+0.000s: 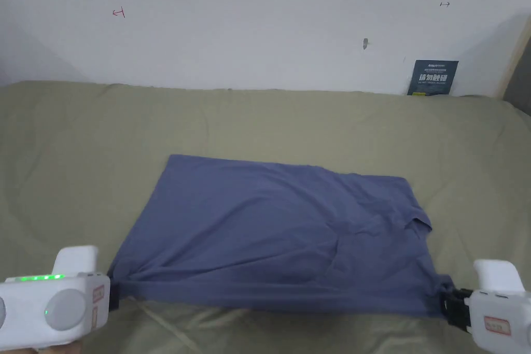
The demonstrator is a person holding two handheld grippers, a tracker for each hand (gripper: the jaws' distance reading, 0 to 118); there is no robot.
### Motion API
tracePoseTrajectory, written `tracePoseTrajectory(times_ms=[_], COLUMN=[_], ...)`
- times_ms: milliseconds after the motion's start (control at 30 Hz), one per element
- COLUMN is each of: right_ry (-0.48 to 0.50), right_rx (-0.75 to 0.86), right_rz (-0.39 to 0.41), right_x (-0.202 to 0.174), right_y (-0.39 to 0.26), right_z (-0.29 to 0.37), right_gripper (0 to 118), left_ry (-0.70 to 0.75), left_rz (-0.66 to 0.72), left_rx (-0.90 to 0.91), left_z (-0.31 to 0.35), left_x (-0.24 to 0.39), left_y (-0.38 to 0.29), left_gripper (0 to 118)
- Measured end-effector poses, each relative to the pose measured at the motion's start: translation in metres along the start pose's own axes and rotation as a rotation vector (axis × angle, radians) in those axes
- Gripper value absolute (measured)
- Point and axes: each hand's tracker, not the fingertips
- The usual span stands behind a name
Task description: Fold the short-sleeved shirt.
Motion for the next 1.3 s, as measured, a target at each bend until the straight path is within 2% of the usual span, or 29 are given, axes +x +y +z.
tracePoseTrajectory(times_ms=[167,400,633,667,700,733,767,800,833,900,1000,1033,1067,1100,1133,1167,1200,1233,1300], right_ry=[0.027,0.042,0.039,0.035,0.018,-0.005,-0.011,-0.024,-0.078,-0.076,-0.072,-0.069,-0.066,-0.059,-0.072,-0.086,-0.102,-0.103,-0.076], right_rx=[-0.033,-0.083,-0.104,-0.102,-0.088,-0.096,-0.104,-0.109,-0.022,-0.023,-0.015,-0.008,0.016,0.06,0.065,0.079,0.088,0.099,0.096], right_rz=[-0.035,-0.072,-0.104,-0.107,-0.115,-0.12,-0.128,-0.136,-0.122,-0.095,-0.087,-0.088,-0.088,-0.091,-0.085,-0.078,-0.073,-0.066,-0.074], right_x=[0.007,0.017,0.018,0.017,0.015,0.016,0.018,0.018,0.017,0.011,0.008,0.004,0.0,-0.004,-0.008,-0.011,-0.014,-0.017,-0.019], right_y=[-0.036,-0.072,-0.076,-0.077,-0.077,-0.076,-0.076,-0.076,-0.074,-0.07,-0.064,-0.063,-0.064,-0.065,-0.066,-0.067,-0.069,-0.068,-0.068], right_z=[0.019,0.036,0.024,0.026,0.028,0.031,0.032,0.037,0.048,0.059,0.066,0.069,0.072,0.075,0.077,0.078,0.076,0.076,0.075], right_gripper=[2,2,2,3,13,55,96,118,115,115,115,113,106,86,35,1,0,0,0], left_ry=[-0.032,-0.068,-0.074,-0.079,-0.087,-0.097,-0.088,-0.086,-0.088,-0.057,-0.071,-0.079,-0.085,-0.095,-0.116,-0.102,-0.085,-0.025,-0.068], left_rz=[0.018,0.026,0.02,0.021,0.025,0.028,0.03,0.033,0.035,0.017,0.053,0.069,0.079,0.083,0.087,0.089,0.089,0.119,0.083], left_rx=[-0.026,-0.064,-0.077,-0.078,-0.079,-0.083,-0.099,-0.109,-0.11,-0.003,0.013,0.018,0.03,0.05,0.078,0.067,0.068,0.105,0.06], left_z=[0.019,0.031,0.03,0.029,0.028,0.028,0.03,0.03,0.032,0.046,0.063,0.067,0.073,0.078,0.082,0.083,0.084,0.085,0.082], left_x=[-0.013,-0.026,-0.024,-0.025,-0.025,-0.027,-0.028,-0.033,-0.036,-0.044,-0.049,-0.052,-0.049,-0.051,-0.054,-0.056,-0.054,-0.055,-0.057], left_y=[-0.042,-0.062,-0.07,-0.069,-0.07,-0.069,-0.069,-0.068,-0.068,-0.063,-0.053,-0.052,-0.054,-0.056,-0.059,-0.061,-0.063,-0.07,-0.077], left_gripper=[1,1,1,1,1,10,35,78,118,114,116,115,112,103,63,10,0,0,0])
